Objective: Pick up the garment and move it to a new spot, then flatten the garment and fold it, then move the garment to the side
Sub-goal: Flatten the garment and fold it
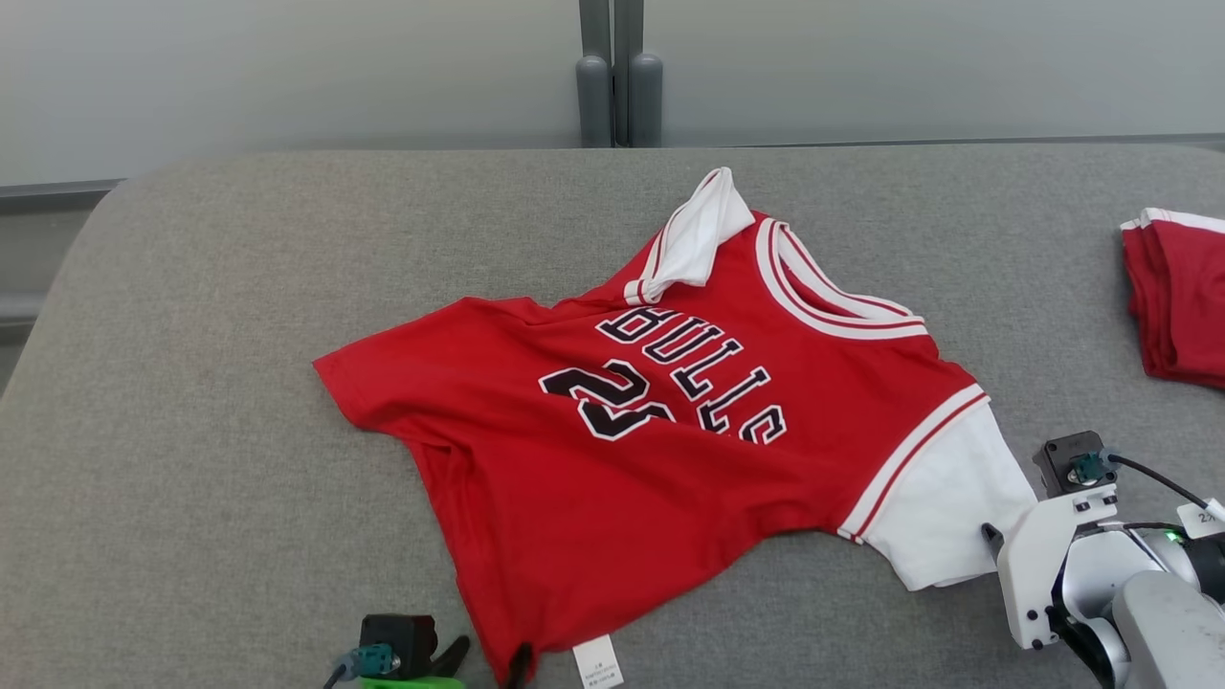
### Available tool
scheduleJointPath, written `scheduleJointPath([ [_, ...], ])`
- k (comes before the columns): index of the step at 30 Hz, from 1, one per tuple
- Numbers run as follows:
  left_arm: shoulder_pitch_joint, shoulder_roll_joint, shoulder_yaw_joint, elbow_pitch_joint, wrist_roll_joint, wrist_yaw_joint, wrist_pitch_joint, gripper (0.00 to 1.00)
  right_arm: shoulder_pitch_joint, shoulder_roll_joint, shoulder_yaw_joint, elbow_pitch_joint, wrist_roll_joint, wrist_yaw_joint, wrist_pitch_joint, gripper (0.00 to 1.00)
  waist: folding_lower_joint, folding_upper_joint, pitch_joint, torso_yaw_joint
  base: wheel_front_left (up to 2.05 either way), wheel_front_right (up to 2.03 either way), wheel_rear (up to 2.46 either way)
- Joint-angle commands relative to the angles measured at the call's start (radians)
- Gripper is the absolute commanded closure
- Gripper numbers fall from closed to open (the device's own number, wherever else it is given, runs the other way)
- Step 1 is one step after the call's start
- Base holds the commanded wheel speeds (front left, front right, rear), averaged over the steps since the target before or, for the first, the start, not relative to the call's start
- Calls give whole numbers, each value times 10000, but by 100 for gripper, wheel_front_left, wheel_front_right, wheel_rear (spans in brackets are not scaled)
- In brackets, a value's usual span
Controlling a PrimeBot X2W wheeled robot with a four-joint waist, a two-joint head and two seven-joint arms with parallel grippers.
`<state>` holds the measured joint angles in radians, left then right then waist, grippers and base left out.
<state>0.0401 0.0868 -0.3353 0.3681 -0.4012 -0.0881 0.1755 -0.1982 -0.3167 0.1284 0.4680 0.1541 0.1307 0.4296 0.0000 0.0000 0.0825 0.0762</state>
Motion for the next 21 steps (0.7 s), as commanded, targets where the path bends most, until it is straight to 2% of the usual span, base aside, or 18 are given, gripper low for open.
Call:
scheduleJointPath([
  [1,-175,-66,-107,365,-103,-73,39,41,-39,8,212,157,178,0,185,0,0,0,89,37,0,0,0],
  [2,-227,-88,-102,546,-186,-79,-24,56,-61,-5,278,181,240,0,193,0,0,0,110,44,0,0,0],
  [3,-302,-114,-212,794,-173,-133,-3,100,-104,-20,322,227,341,0,176,63,0,0,132,55,0,0,0],
  [4,-338,-160,-300,1024,-293,-189,17,100,-122,4,407,261,514,2,164,100,0,0,140,75,0,0,0],
  [6,-393,-205,-395,1310,-393,-227,-1,100,-124,7,468,297,792,0,108,100,0,0,112,109,0,0,0],
  [8,-364,-237,-202,1418,-1022,-270,-115,100,-84,-76,274,169,1149,-3,-154,100,0,0,17,143,0,0,0],
  [12,-114,-305,-25,756,-2187,-364,-90,100,167,193,-292,-676,2383,-3,-559,100,0,0,-280,146,0,0,0],
  [15,90,-137,201,-576,-2811,-410,54,100,680,191,-656,-1956,3838,-3,-374,100,0,0,-528,163,0,0,0],
  [18,622,346,447,-2537,-3222,-399,415,100,1343,-124,-1232,-3785,5098,-1,-59,100,0,0,-693,141,0,0,0],
  [21,1036,794,662,-4644,-3603,-309,1046,100,1931,-306,-2046,-5528,5882,-1,256,100,0,0,-801,95,0,0,0],
])
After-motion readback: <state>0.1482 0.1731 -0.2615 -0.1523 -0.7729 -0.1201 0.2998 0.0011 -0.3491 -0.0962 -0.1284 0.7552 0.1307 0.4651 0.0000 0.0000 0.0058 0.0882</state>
